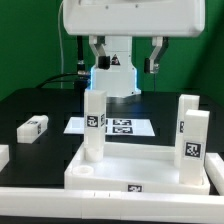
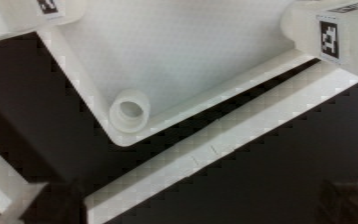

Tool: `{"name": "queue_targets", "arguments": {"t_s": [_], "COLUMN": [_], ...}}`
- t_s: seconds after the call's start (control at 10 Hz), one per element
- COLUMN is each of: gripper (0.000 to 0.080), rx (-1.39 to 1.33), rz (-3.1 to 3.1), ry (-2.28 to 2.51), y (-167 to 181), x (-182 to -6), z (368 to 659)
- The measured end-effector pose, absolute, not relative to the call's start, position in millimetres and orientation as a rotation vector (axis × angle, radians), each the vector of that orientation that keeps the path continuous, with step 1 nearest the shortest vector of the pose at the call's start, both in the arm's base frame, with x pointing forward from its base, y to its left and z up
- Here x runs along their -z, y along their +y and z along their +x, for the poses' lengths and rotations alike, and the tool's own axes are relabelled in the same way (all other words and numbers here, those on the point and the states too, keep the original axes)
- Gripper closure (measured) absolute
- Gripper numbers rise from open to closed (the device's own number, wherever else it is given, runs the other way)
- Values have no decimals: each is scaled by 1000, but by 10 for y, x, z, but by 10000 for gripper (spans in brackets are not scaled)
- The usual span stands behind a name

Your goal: Assemble desk

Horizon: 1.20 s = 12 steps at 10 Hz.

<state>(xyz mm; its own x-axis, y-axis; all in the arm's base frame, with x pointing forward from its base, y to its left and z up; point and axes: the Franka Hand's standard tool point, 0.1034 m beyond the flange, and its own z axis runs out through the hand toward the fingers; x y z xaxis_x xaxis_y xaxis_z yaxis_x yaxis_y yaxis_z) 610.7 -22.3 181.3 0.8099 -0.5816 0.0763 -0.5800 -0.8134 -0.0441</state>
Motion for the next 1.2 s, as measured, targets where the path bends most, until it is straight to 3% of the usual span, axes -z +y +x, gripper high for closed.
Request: {"name": "queue_targets", "arguments": {"t_s": [0.3, 0.5, 0.7, 0.8, 1.2], "gripper": [150, 150, 150, 150, 150], "rx": [134, 132, 141, 135, 135], "rz": [-3001, -3036, -3058, -3064, -3068], "ry": [856, 750, 712, 716, 682], "y": [-353, -953, -1402, -1465, -1489], "x": [-1790, -1647, -1510, -1430, -1402], "z": [6045, 5727, 5601, 5529, 5499]}}
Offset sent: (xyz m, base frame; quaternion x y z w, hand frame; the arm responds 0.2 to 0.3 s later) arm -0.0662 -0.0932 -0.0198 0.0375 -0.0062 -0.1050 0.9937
